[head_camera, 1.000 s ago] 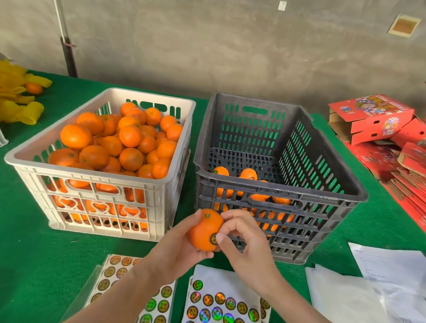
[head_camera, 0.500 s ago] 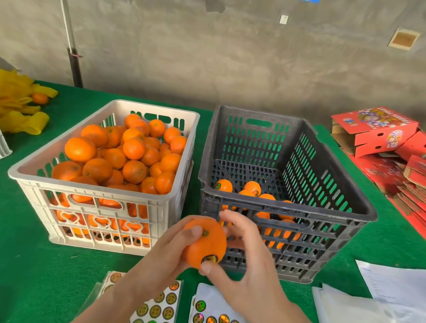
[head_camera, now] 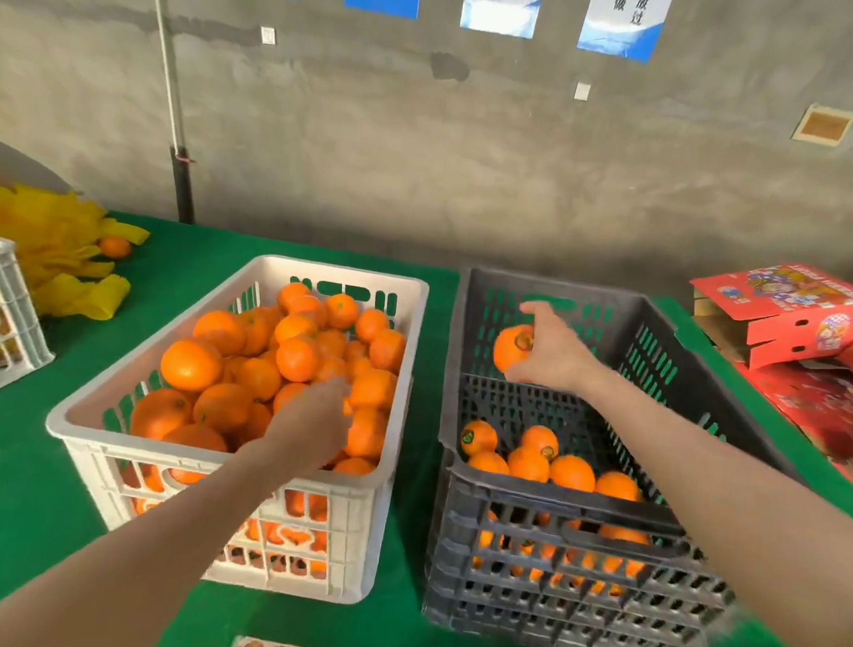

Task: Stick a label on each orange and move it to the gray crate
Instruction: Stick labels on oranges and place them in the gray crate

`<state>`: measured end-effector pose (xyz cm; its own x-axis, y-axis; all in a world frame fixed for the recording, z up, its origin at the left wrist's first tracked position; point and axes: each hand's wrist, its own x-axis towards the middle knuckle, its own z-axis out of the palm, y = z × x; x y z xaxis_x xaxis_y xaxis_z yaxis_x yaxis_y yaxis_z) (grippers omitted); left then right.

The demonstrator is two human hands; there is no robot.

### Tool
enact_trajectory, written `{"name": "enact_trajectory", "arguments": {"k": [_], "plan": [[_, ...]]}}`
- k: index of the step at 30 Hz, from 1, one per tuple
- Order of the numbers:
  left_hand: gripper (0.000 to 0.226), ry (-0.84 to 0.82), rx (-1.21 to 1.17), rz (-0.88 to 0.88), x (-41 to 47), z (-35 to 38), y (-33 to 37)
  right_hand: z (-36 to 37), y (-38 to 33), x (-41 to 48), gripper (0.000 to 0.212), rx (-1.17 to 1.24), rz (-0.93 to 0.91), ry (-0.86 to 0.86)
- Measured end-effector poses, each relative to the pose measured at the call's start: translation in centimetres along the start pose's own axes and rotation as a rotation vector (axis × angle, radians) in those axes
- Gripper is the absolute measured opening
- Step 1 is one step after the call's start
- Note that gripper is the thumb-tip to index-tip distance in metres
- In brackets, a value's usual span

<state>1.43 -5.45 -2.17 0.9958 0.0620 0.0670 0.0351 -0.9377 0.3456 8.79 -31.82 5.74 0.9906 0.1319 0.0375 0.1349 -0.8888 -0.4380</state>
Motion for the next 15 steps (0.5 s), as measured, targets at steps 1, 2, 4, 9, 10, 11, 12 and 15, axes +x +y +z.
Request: {"name": "enact_trajectory", "arguments": {"k": [1,2,4,9,10,11,12,15], "plan": [[0.036,-0.03,0.054,0.023,0.3,0.5,-0.3,1.2,1.2,1.5,0.1,-0.166,0.0,-0.131],[0.037,-0.052,0.072,0.039,0.6,1.0,-0.5,2.5,2.1,2.6,0.103,-0.313,-0.004,-0.243],[0.039,-0.076,0.084,0.049,0.8,1.5,-0.9,5.1,3.8,4.2,0.105,-0.513,0.003,-0.384],[0.043,-0.134,0.131,0.058,1.2,2.1,-1.3,9.5,6.0,5.7,0.091,-0.709,0.065,-0.58],[0.043,-0.15,0.139,0.067,1.3,2.2,-1.3,10.0,6.3,5.9,0.088,-0.735,0.066,-0.592],[0.044,-0.166,0.136,0.074,1.5,2.3,-1.2,10.3,6.5,6.0,0.087,-0.751,0.068,-0.584],[0.044,-0.175,0.129,0.077,1.7,2.3,-1.3,10.3,6.5,5.9,0.085,-0.756,0.078,-0.547],[0.041,-0.081,0.125,0.048,3.3,1.7,-2.0,9.1,6.0,5.6,0.079,-0.686,0.06,-0.347]]}}
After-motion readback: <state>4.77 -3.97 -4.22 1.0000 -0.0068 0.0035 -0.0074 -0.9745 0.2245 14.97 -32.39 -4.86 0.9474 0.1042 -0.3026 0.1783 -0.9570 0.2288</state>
